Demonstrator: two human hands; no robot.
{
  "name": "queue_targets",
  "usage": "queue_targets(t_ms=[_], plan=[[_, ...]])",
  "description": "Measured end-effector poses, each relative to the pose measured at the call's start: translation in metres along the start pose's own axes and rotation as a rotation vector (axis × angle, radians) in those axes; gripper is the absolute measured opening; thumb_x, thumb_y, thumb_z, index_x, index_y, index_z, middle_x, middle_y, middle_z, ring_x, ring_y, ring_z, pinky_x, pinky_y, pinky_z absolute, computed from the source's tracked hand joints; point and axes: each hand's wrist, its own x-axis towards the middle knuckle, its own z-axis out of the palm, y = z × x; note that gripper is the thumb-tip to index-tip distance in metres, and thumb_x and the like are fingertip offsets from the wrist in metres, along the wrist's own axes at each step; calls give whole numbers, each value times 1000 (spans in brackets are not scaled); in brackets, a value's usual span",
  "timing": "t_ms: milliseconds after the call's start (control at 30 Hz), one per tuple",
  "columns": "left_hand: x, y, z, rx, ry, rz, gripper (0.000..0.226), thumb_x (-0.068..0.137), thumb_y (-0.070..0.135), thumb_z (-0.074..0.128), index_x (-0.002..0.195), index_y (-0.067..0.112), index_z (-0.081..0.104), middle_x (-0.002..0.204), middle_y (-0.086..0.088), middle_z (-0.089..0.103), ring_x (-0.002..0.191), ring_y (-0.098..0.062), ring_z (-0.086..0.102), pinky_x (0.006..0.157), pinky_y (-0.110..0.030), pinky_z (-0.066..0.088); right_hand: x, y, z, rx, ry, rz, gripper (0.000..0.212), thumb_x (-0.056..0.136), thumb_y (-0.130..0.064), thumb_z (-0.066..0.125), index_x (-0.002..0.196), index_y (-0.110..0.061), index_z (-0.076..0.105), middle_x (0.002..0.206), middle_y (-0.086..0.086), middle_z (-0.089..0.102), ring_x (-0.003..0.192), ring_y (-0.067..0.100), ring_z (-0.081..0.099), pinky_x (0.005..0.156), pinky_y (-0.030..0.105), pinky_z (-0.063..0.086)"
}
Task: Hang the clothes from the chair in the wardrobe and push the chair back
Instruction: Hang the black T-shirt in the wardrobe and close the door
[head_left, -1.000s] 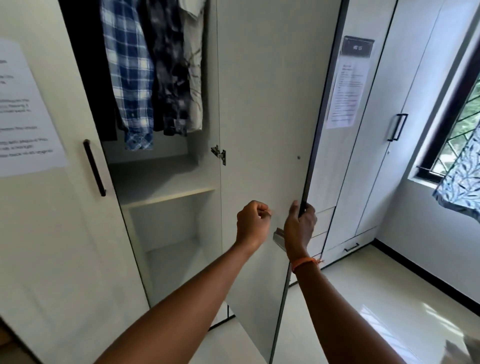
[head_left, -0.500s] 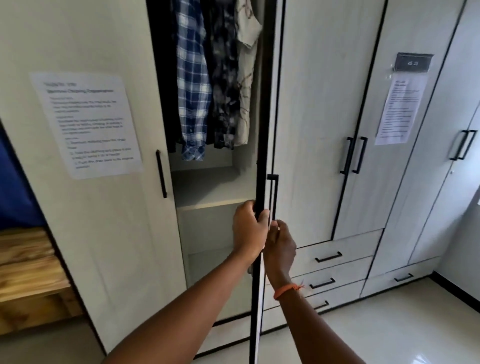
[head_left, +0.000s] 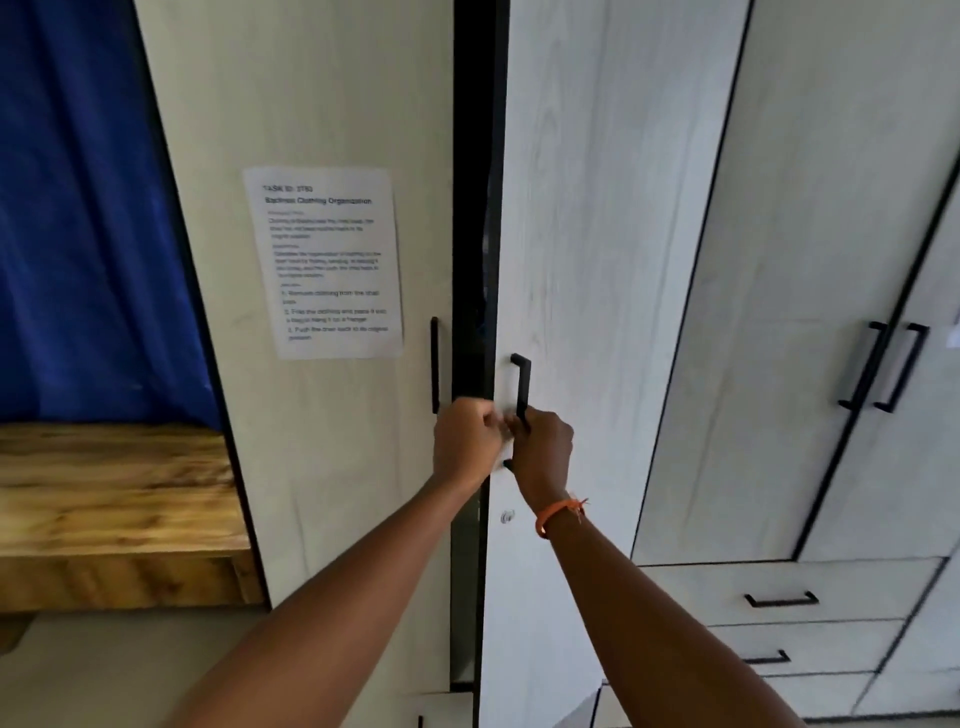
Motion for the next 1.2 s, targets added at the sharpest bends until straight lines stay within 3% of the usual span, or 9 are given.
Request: queue_targets(t_ms=[100,167,233,333,567,900,1000,1100,1200], plan=[[22,2,3,37,181,44,8,91,9,68,94,6,75,86,-9,73,80,-17,69,75,-17,44,21,1,6,86,-87,24,21,91,-3,64,71,3,68,63,16,61,49,16,52,39,9,40],[43,3,4,122,216,78,19,92,3,64,109,-2,71,97,-16,74,91,-26,71,75,-16,47,37,2,13,157,-107,59,17,87,-2,69,71,5,68,64,15,61,47,15,49,37,8,37],[65,-4,2,305,202,207,29,93,-1,55,121,-2,65,114,-22,68,108,-34,65,90,-33,52,50,3,23,197,-129,53,16,84,-2,73,71,6,67,66,15,61,47,14,49,37,8,36],[93,-28,-1,738,234,546,52,86,-7,46,137,1,53,155,-21,35,144,-39,31,113,-52,36,67,5,39,215,-152,34,21,81,-5,76,68,6,64,63,18,60,48,16,47,39,8,34],[163,-71,1,1201,188,821,45,82,3,74,127,2,64,141,-20,53,136,-34,47,115,-46,35,108,14,78,217,-195,12,26,80,-10,79,64,-1,61,56,4,53,49,12,44,46,9,36],[199,-102,27,1196,232,866,35,88,4,62,123,-1,64,141,-24,52,136,-37,45,115,-45,37,142,28,104,188,-209,-53,31,77,-16,83,62,-11,57,56,0,54,50,13,51,48,7,37],[203,-104,26,1156,271,877,33,84,2,70,118,-2,68,139,-24,54,134,-38,47,113,-47,38,146,28,105,184,-217,-45,34,76,-19,85,59,-14,55,58,6,59,56,29,62,56,28,53],[202,-105,27,862,286,880,35,79,-7,74,113,-5,68,141,-23,52,135,-42,44,113,-53,36,145,28,104,176,-213,-59,38,77,-20,84,57,-17,51,57,4,56,58,33,63,59,33,54],[183,-106,31,521,381,512,55,80,1,74,132,3,55,146,-18,44,137,-41,38,110,-50,40,142,28,104,182,-207,-57,39,78,-20,83,58,-16,50,56,2,54,54,25,56,57,29,51]])
